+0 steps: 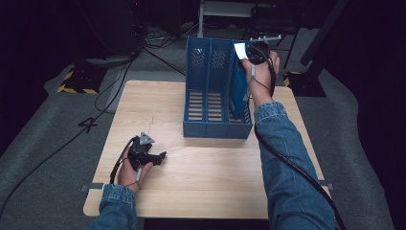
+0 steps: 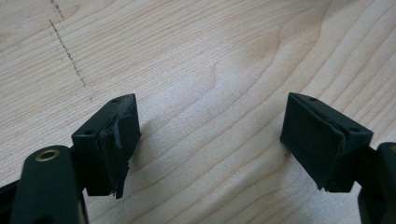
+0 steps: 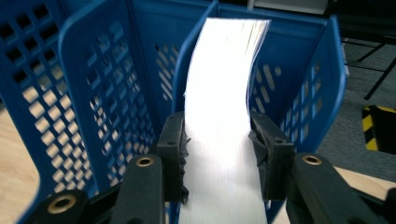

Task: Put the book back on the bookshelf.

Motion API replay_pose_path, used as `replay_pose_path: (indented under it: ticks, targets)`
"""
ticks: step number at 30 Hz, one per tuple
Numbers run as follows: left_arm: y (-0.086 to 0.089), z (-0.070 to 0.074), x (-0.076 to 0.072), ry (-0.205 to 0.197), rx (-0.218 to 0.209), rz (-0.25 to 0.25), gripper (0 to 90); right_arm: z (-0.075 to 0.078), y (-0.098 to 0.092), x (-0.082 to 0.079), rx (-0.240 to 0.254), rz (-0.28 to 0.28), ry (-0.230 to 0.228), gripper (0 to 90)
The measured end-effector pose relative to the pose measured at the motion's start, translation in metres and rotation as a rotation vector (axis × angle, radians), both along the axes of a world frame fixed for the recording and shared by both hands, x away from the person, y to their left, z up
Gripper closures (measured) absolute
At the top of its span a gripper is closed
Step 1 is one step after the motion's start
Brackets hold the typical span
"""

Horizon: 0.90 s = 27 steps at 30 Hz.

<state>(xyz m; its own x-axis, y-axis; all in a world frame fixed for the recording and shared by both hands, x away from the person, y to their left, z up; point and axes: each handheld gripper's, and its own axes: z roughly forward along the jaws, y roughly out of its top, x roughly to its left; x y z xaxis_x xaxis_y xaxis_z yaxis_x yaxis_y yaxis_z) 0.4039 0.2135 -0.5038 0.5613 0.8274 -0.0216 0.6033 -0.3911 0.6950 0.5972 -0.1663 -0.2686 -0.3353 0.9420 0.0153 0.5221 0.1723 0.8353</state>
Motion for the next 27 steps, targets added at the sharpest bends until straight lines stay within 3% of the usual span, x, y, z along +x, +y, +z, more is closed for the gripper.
replay_pose_path:
  ticks: [1, 3, 6, 7, 9, 11, 12, 13, 19, 27]
  targets:
    - [0.000, 0.000, 0.000, -0.001, 0.002, 0.000, 19.9, -0.001, -0.001, 0.005, 0.037, -0.018, 0.000, 60.9]
    - [0.000, 0.000, 0.000, -0.002, 0.003, 0.000, 19.9, -0.007, 0.000, 0.013, 0.064, -0.038, 0.034, 60.6]
    - [0.000, 0.000, 0.000, -0.001, 0.002, -0.001, 19.9, -0.019, 0.003, 0.018, 0.066, -0.047, 0.057, 60.0]
    - [0.000, 0.000, 0.000, -0.008, 0.002, 0.000, 19.8, -0.021, 0.004, 0.018, 0.080, -0.044, 0.021, 59.5]
    - [0.000, 0.000, 0.000, -0.006, 0.000, 0.000, 19.8, -0.020, 0.008, 0.019, 0.060, -0.045, 0.033, 57.4]
    - [0.000, 0.000, 0.000, -0.006, 0.001, 0.000, 19.8, -0.017, 0.005, 0.019, 0.076, -0.041, 0.041, 54.9]
    - [0.000, 0.000, 0.000, -0.006, 0.001, 0.000, 19.8, -0.013, 0.000, 0.016, 0.108, -0.029, 0.008, 49.9]
    - [0.000, 0.000, 0.000, -0.006, 0.001, 0.000, 19.8, -0.013, 0.000, 0.016, 0.108, -0.029, 0.008, 49.9]
    - [0.000, 0.000, 0.000, -0.004, -0.003, 0.002, 19.8, -0.001, -0.007, -0.006, 0.095, 0.012, -0.058, 41.3]
    - [0.000, -0.001, 0.000, -0.007, 0.000, 0.000, 19.8, 0.010, -0.025, -0.048, 0.088, 0.104, -0.127, 39.2]
